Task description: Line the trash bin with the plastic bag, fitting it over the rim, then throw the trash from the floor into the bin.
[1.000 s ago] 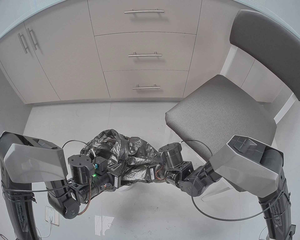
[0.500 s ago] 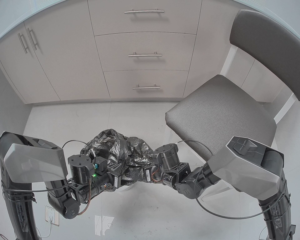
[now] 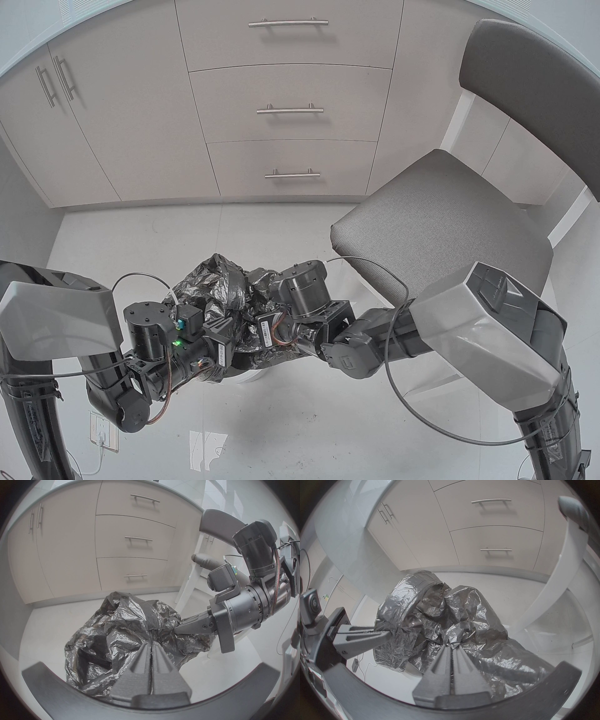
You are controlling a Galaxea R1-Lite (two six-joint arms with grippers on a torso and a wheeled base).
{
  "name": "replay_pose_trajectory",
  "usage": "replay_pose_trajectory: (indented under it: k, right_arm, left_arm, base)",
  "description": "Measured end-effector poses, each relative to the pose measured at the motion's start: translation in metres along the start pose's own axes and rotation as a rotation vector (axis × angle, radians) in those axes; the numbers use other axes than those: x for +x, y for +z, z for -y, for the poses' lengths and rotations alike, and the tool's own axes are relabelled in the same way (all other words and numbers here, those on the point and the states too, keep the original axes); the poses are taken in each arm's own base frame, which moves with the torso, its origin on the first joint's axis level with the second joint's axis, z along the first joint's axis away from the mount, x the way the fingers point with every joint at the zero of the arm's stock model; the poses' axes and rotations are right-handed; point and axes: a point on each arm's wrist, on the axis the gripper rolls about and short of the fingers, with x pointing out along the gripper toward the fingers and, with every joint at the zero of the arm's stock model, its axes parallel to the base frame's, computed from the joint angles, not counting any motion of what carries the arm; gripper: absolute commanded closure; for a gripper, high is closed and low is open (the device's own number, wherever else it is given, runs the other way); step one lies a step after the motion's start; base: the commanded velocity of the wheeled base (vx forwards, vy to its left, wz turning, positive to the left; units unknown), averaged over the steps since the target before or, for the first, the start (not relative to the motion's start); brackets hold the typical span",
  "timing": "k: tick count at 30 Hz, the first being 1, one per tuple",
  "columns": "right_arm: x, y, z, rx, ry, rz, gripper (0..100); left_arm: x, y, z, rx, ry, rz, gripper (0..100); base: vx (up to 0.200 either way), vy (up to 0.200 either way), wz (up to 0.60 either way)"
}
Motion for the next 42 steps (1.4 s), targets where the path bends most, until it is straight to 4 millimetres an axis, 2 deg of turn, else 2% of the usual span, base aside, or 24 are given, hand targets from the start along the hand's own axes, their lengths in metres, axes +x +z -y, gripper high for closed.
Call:
replay_pose_trajectory:
  k: [9,18,25,30,31,36,42]
  right_arm:
    - [0.012,0.009,-0.024,-0.019,0.029,-0.016,100]
    - [0.025,0.007,-0.044,-0.029,0.048,-0.033,100]
    - [0.044,-0.026,-0.049,-0.037,0.024,-0.113,100]
    - [0.051,-0.039,-0.048,-0.049,-0.006,-0.137,100]
    - [0.052,-0.04,-0.048,-0.052,-0.011,-0.139,0]
    - [0.052,-0.041,-0.048,-0.051,-0.015,-0.138,0]
    - [0.042,-0.028,-0.058,-0.049,0.006,-0.11,0]
  left_arm:
    - [-0.01,0.005,-0.032,-0.036,0.086,0.012,100]
    - [-0.023,0.005,-0.046,-0.073,0.081,0.007,100]
    - [-0.031,0.007,-0.053,-0.083,0.1,0.01,100]
    - [-0.032,0.008,-0.054,-0.084,0.104,0.015,100]
    - [-0.032,0.009,-0.054,-0.083,0.103,0.016,100]
    - [-0.032,0.009,-0.054,-0.083,0.103,0.017,100]
    - [-0.033,0.008,-0.053,-0.085,0.104,0.014,100]
  base:
    - [0.0,0.0,0.0]
    - [0.0,0.0,0.0]
    - [0.0,0.0,0.0]
    - [0.0,0.0,0.0]
    - [0.0,0.0,0.0]
    - [0.0,0.0,0.0]
    - [0.0,0.0,0.0]
